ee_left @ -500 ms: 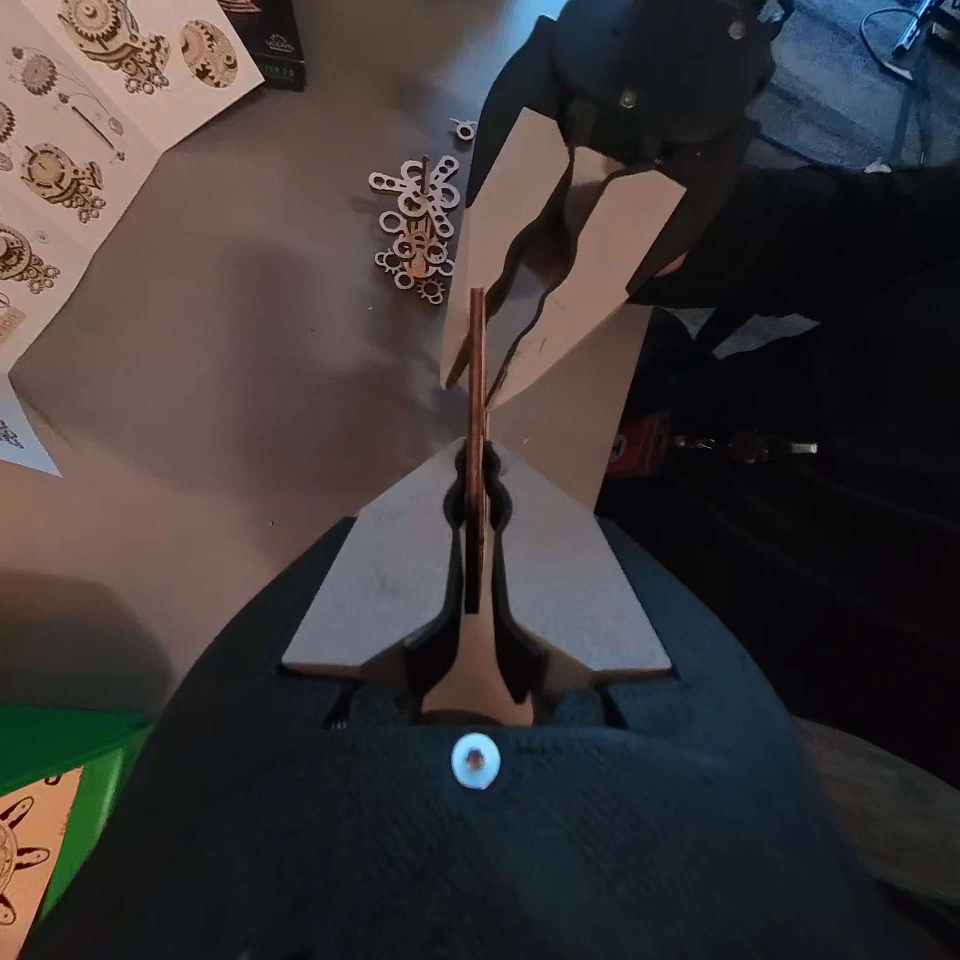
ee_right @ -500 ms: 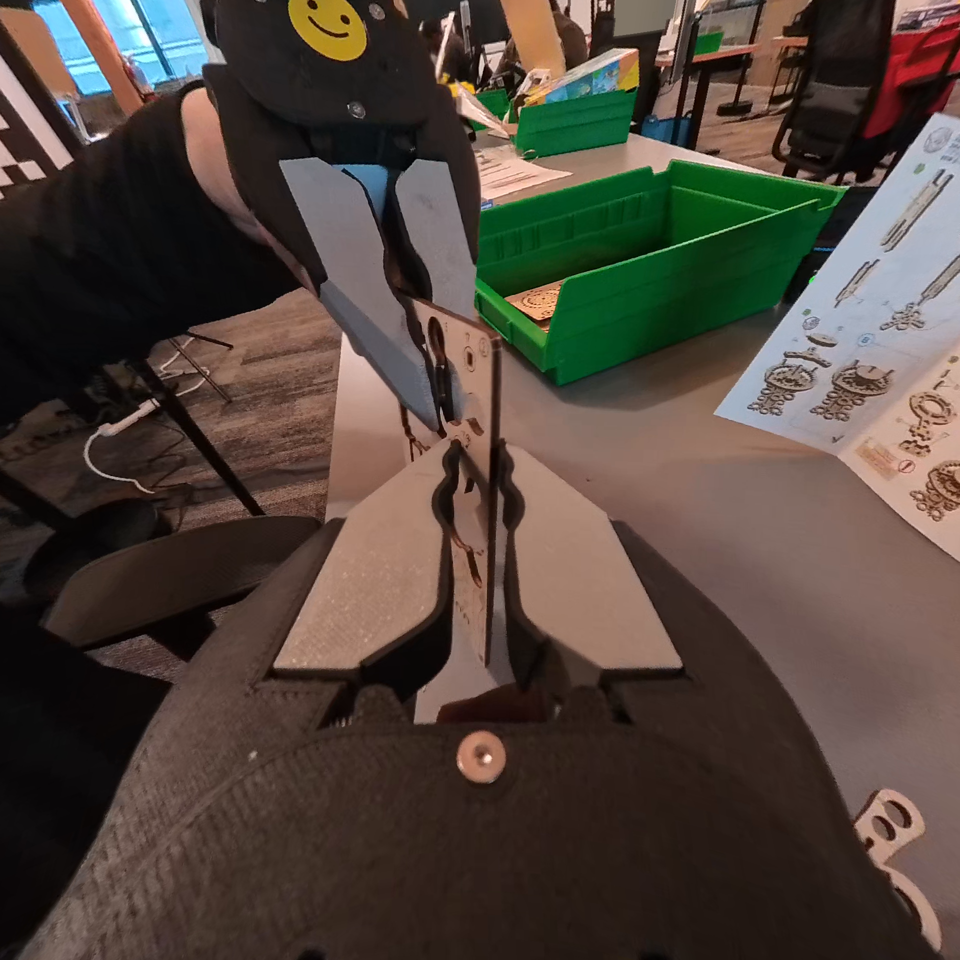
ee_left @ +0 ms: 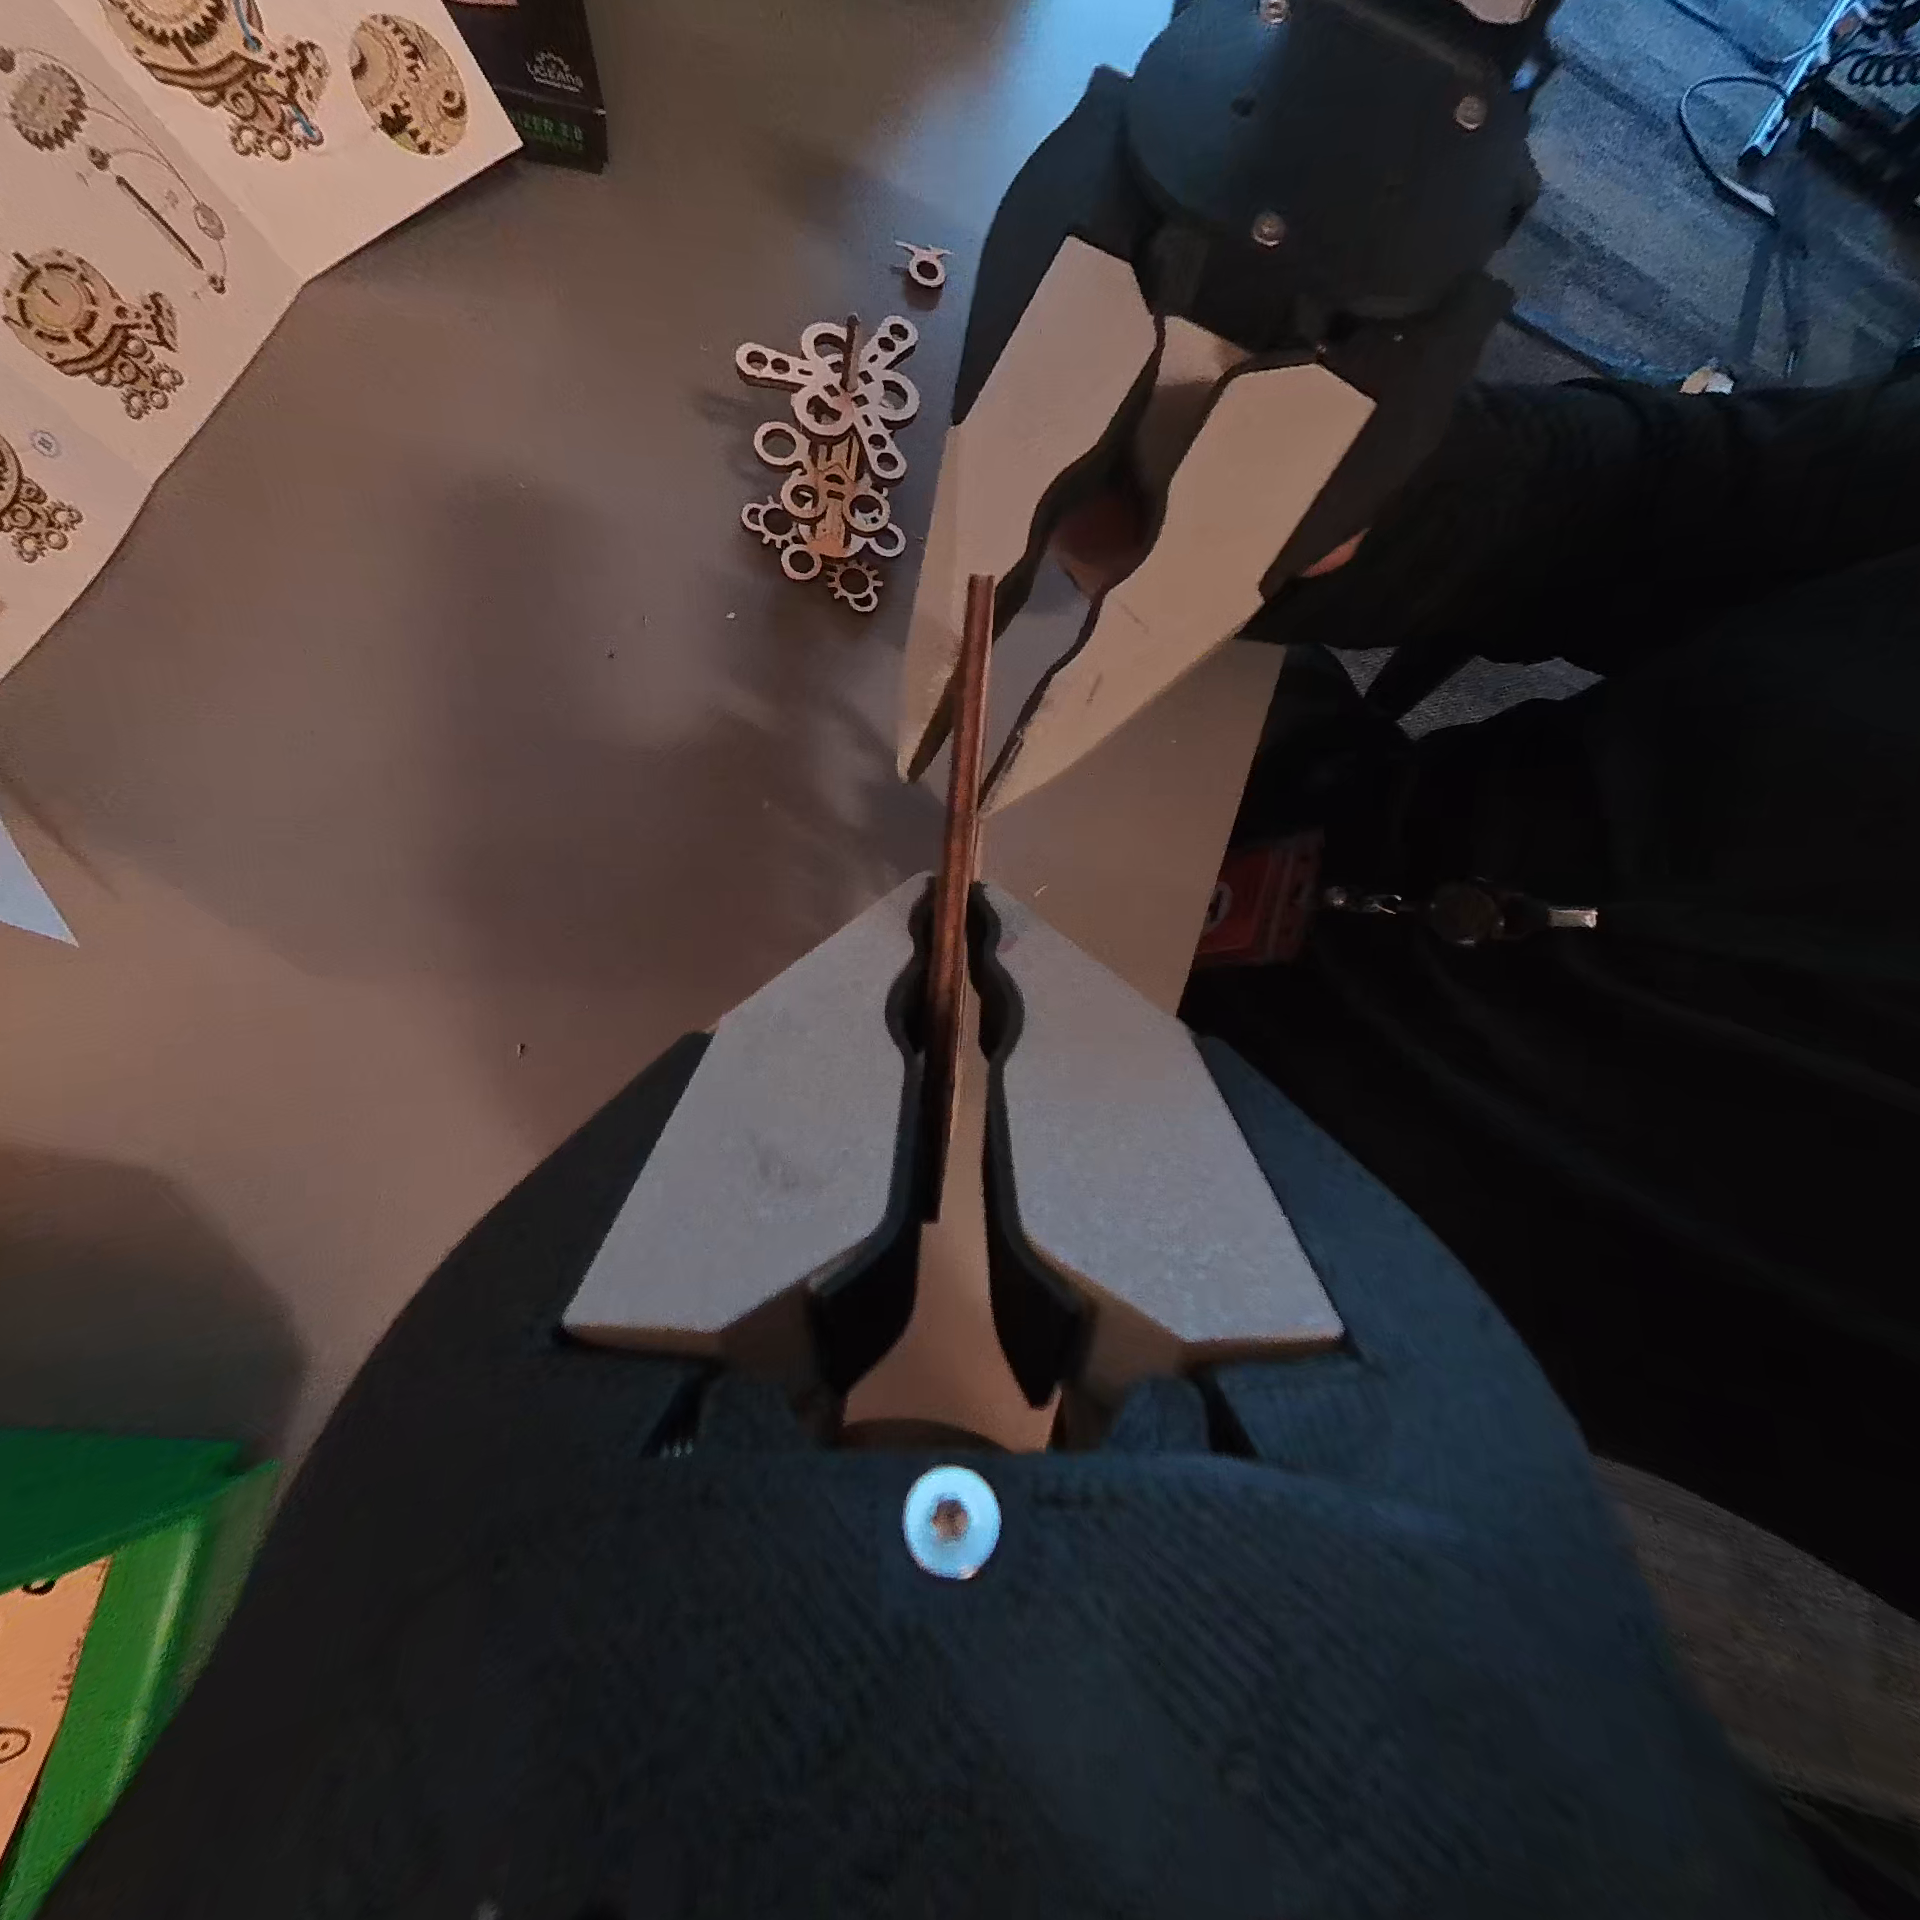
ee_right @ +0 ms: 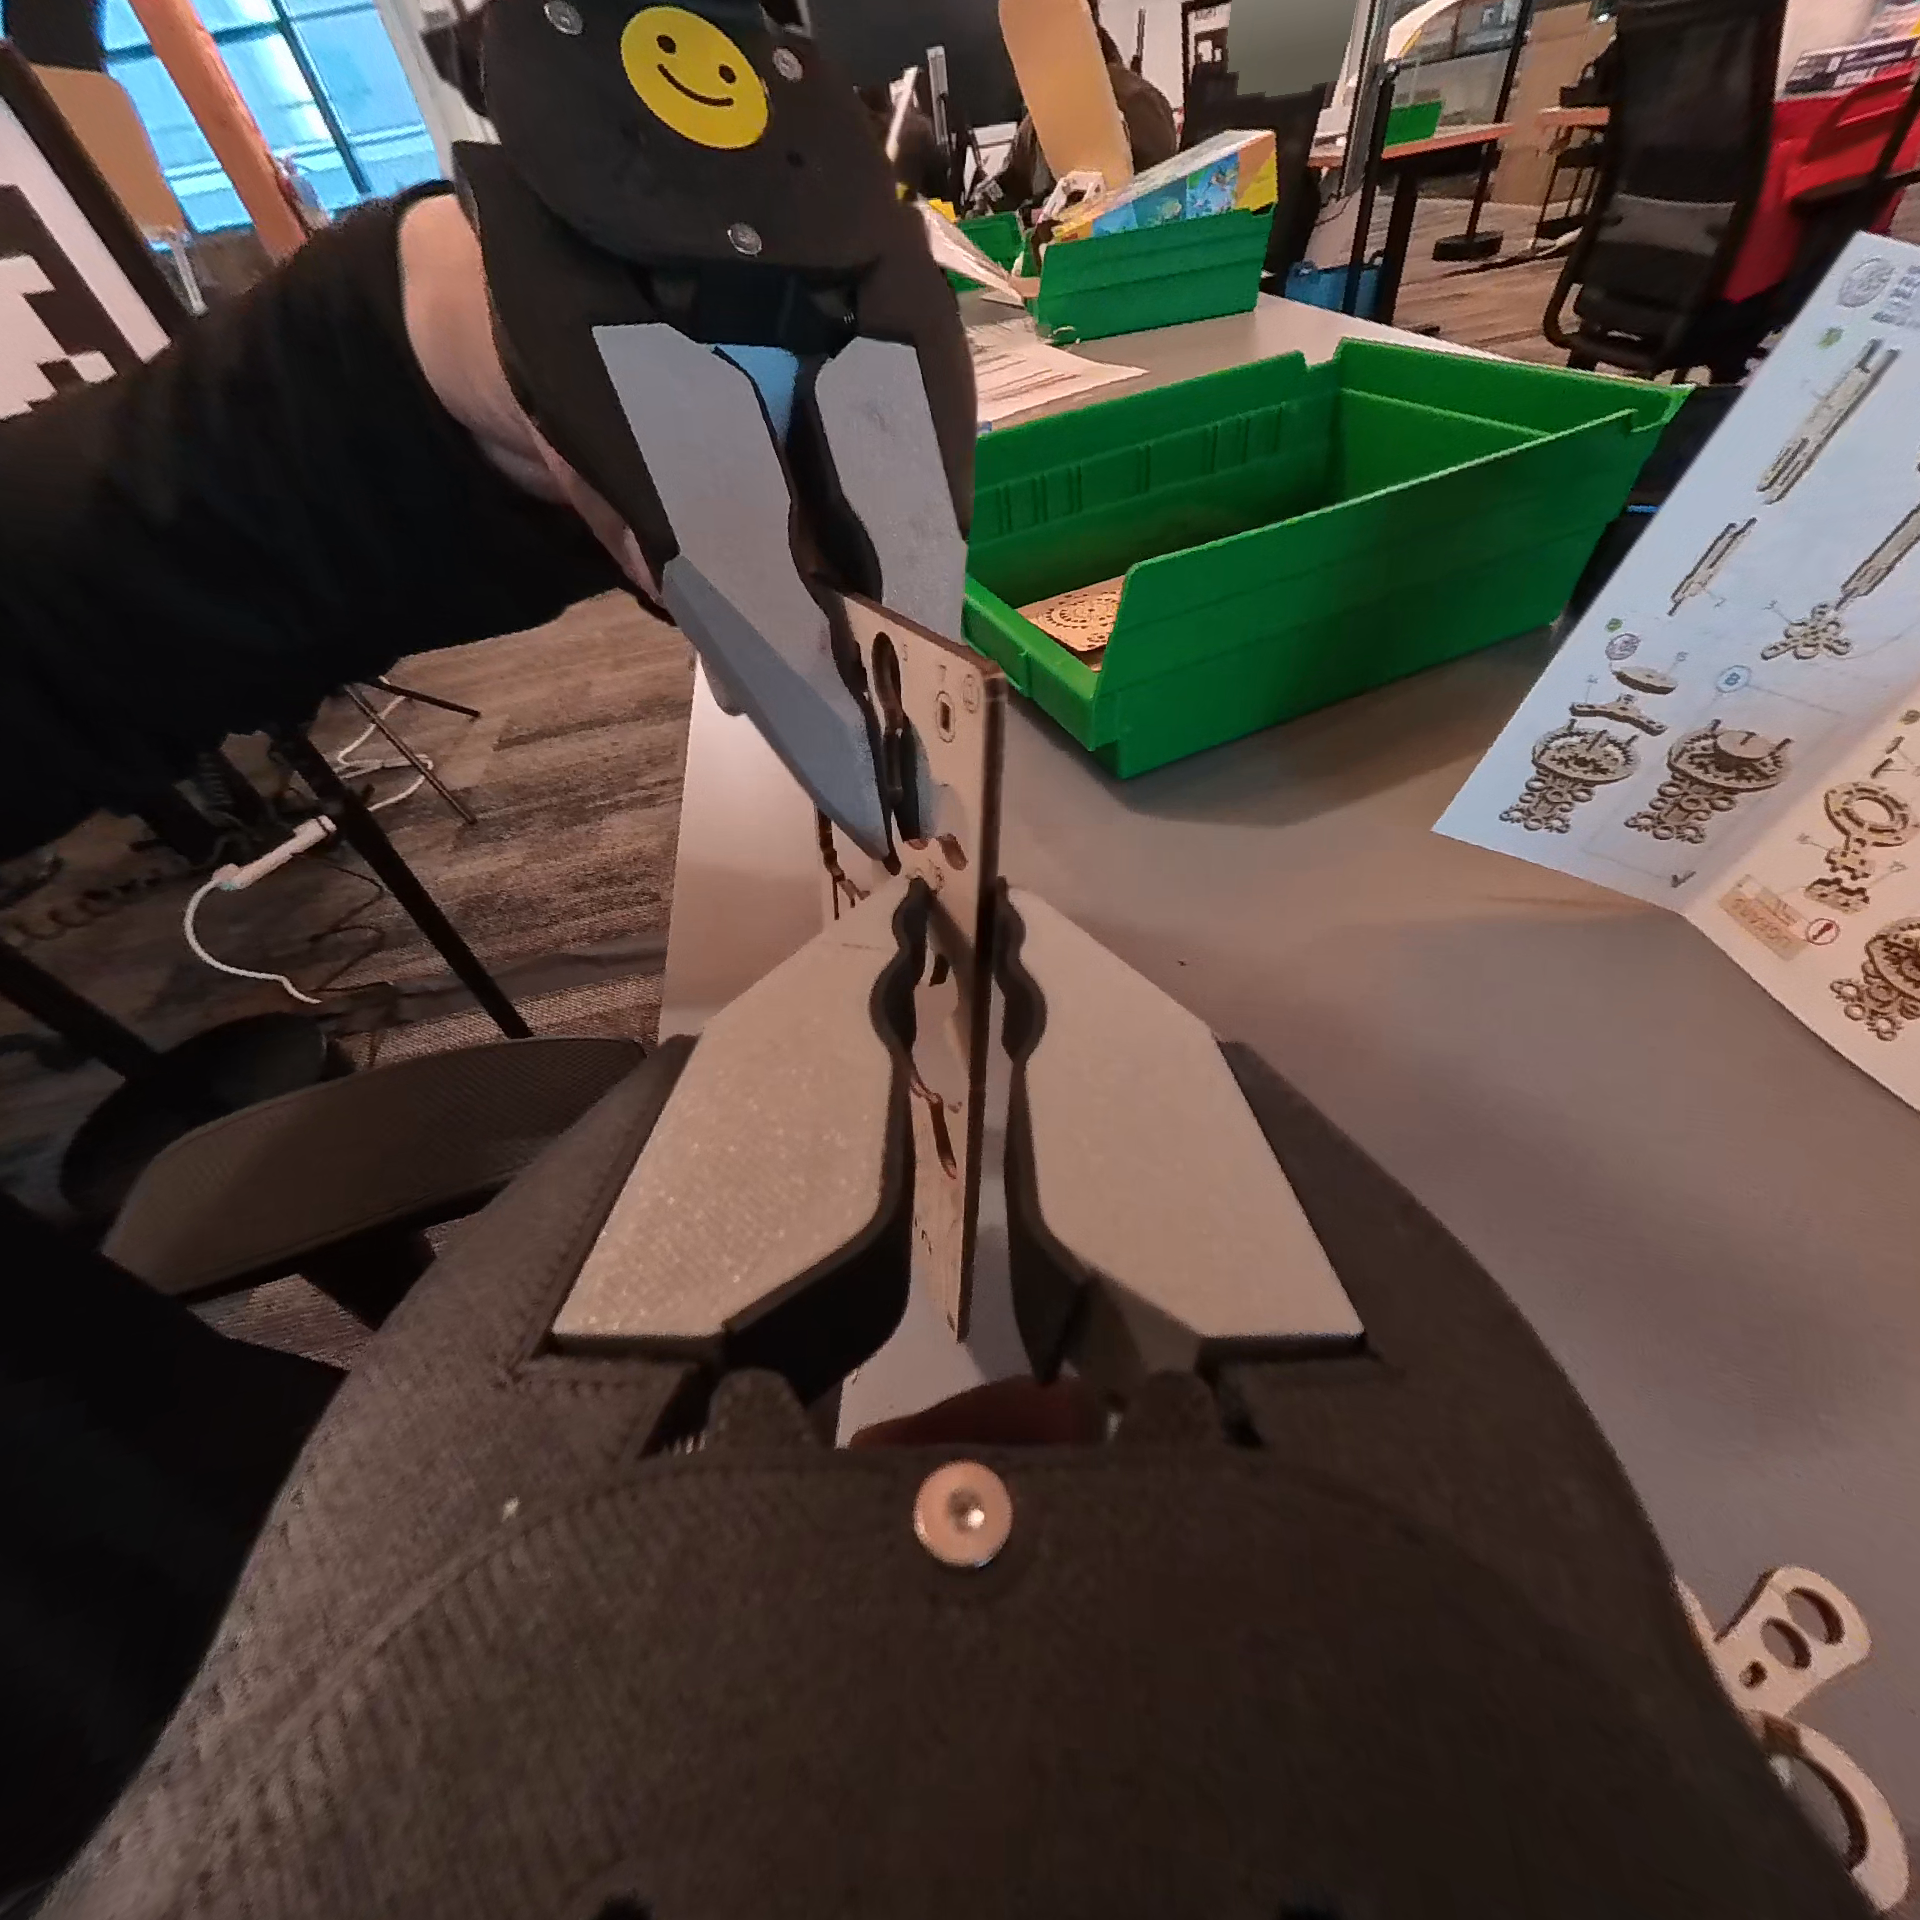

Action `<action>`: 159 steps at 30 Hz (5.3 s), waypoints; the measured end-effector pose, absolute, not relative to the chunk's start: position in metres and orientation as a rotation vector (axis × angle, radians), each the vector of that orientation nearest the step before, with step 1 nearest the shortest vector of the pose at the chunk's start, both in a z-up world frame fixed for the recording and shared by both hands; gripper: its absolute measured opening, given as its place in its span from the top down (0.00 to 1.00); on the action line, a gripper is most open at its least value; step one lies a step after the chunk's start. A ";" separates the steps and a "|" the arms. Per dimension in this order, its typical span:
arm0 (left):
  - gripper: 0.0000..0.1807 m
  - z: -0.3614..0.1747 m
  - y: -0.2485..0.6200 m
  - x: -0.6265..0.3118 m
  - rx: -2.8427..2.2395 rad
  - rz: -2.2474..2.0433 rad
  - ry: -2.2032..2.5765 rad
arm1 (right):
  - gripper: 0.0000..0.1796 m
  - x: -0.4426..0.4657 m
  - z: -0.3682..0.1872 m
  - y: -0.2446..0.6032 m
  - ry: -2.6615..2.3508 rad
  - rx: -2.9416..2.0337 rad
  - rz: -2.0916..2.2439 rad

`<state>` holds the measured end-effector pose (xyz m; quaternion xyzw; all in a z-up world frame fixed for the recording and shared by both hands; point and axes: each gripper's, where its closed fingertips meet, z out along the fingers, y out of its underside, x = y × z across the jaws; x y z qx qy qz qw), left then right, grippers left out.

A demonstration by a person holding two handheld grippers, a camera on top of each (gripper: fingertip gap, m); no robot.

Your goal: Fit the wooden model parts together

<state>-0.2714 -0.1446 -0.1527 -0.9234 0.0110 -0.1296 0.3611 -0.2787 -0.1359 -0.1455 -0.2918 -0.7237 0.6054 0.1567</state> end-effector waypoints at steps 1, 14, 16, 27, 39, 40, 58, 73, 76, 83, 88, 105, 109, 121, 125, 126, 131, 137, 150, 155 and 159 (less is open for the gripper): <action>1.00 -0.153 -0.144 -0.271 -2.376 -0.340 0.023 | 0.95 -0.279 -0.146 -0.136 -2.065 -0.841 1.730; 0.99 -0.150 -0.147 -0.280 -2.381 -0.328 -0.044 | 0.96 -0.286 -0.147 -0.138 -1.993 -0.921 1.610; 0.99 -0.150 -0.147 -0.281 -2.383 -0.327 -0.052 | 0.96 -0.287 -0.147 -0.138 -1.982 -0.920 1.590; 1.00 -0.154 -0.133 -0.284 -2.347 -0.312 -0.128 | 0.91 -0.296 -0.151 -0.119 -1.810 -0.966 1.535; 1.00 -0.158 -0.134 -0.285 -2.326 -0.347 -0.169 | 0.91 -0.298 -0.155 -0.121 -1.815 -1.009 1.583; 1.00 -0.158 -0.135 -0.286 -2.328 -0.341 -0.171 | 0.91 -0.299 -0.155 -0.121 -1.812 -1.011 1.565; 1.00 -0.158 -0.134 -0.288 -2.321 -0.320 -0.190 | 0.91 -0.301 -0.155 -0.121 -1.830 -1.029 1.611; 0.99 -0.158 -0.132 -0.285 -2.326 -0.290 -0.171 | 0.91 -0.300 -0.155 -0.118 -1.959 -0.895 1.370; 1.00 -0.158 -0.131 -0.286 -2.325 -0.291 -0.177 | 0.90 -0.300 -0.155 -0.117 -2.012 -0.875 1.252; 0.99 -0.157 -0.130 -0.282 -2.316 -0.290 -0.158 | 0.90 -0.299 -0.154 -0.116 -2.147 -0.893 1.230; 0.99 -0.157 -0.129 -0.283 -2.307 -0.293 -0.159 | 0.90 -0.299 -0.156 -0.115 -2.182 -0.902 1.220; 0.99 -0.160 -0.130 -0.287 -2.304 -0.319 -0.202 | 0.89 -0.305 -0.160 -0.117 -2.138 -0.982 1.198; 0.99 -0.161 -0.130 -0.288 -2.309 -0.307 -0.203 | 0.90 -0.307 -0.160 -0.117 -2.128 -0.996 1.211; 0.99 -0.161 -0.126 -0.293 -2.269 -0.337 -0.216 | 0.95 -0.305 -0.157 -0.106 -2.094 -1.017 1.282; 0.99 -0.160 -0.124 -0.291 -2.266 -0.323 -0.208 | 0.92 -0.305 -0.161 -0.107 -2.102 -1.024 1.272; 0.99 -0.160 -0.124 -0.291 -2.270 -0.313 -0.204 | 0.92 -0.305 -0.161 -0.108 -2.101 -1.024 1.281; 0.99 -0.159 -0.124 -0.289 -2.286 -0.295 -0.192 | 0.91 -0.303 -0.160 -0.108 -2.096 -1.038 1.306; 0.99 -0.157 -0.122 -0.287 -2.295 -0.276 -0.184 | 0.91 -0.302 -0.158 -0.107 -2.048 -1.131 1.397; 0.99 -0.156 -0.118 -0.294 -2.294 -0.240 -0.211 | 0.90 -0.308 -0.154 -0.103 -1.786 -1.018 1.185; 1.00 -0.146 -0.125 -0.283 -2.223 -0.287 -0.081 | 0.88 -0.292 -0.142 -0.107 -1.795 -1.081 1.572; 1.00 -0.129 -0.143 -0.267 -2.133 -0.294 0.211 | 0.82 -0.260 -0.125 -0.117 -1.937 -1.011 1.941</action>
